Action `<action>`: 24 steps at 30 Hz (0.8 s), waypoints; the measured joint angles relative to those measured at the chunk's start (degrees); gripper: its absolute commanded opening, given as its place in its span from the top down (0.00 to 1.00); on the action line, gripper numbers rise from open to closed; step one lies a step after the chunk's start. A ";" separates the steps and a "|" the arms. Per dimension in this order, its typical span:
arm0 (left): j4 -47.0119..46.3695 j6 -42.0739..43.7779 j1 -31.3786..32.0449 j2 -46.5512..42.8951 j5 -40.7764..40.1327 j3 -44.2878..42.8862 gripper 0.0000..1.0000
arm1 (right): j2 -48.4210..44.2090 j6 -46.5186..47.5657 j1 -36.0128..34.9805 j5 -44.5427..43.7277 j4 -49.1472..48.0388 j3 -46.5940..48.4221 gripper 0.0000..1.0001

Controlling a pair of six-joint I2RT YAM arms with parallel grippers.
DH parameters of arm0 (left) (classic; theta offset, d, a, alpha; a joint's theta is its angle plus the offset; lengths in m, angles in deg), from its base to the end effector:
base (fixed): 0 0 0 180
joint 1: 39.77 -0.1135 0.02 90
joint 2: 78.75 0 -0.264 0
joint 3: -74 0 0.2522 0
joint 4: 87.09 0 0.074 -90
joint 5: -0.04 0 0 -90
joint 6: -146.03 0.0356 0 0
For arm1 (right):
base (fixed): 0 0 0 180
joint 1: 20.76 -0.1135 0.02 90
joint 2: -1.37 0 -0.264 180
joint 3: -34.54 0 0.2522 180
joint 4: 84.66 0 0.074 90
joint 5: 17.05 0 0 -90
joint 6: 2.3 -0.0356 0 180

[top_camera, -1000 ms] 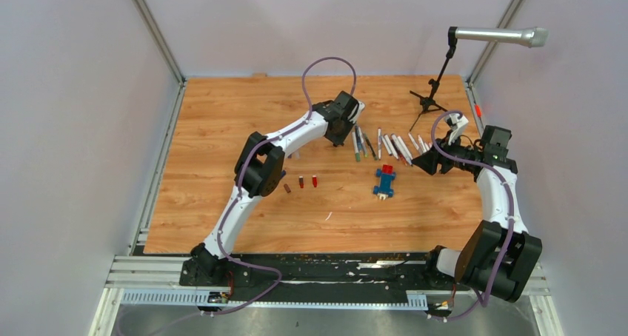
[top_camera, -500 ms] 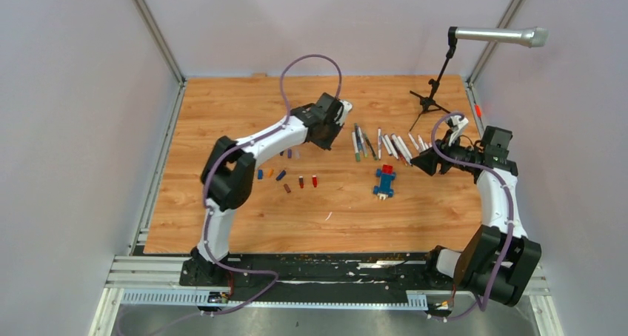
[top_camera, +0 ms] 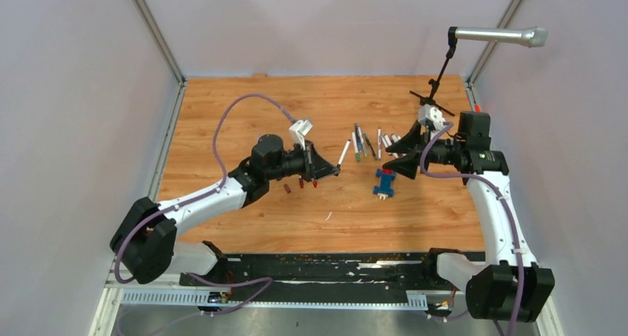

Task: Open the pen caps
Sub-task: Pick up the pen from the center of the board.

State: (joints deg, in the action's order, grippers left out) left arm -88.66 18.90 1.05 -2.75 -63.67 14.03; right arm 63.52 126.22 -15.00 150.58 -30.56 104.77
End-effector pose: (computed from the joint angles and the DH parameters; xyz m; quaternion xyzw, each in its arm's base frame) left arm 0.2175 -0.2087 0.2736 0.1640 0.7649 -0.5149 0.3506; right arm 0.2055 0.0142 0.3236 -0.4289 0.6270 0.4284 0.4893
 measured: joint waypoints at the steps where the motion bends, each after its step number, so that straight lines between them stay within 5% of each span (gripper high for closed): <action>1: -4.74 -3.19 0.13 -0.83 0.42 3.32 1.00 | 0.28 -1.20 -2.25 0.31 -0.24 1.64 0.45; 6: -22.14 -14.95 1.27 -4.39 -1.09 15.21 1.00 | 0.87 -19.76 -12.00 0.24 -13.33 -0.48 0.45; 11: -30.49 -19.23 3.02 -5.77 -3.45 16.96 1.00 | 4.98 -37.66 -14.01 -1.31 -25.75 -4.85 0.44; 24: -37.27 -21.64 6.43 -1.25 -5.51 15.96 1.00 | 7.43 -63.58 -18.29 -5.33 -45.11 -9.49 0.52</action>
State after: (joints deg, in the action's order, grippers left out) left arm -125.93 -2.73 7.47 -3.99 -69.18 29.98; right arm 70.96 62.64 -33.29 145.24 -75.68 95.29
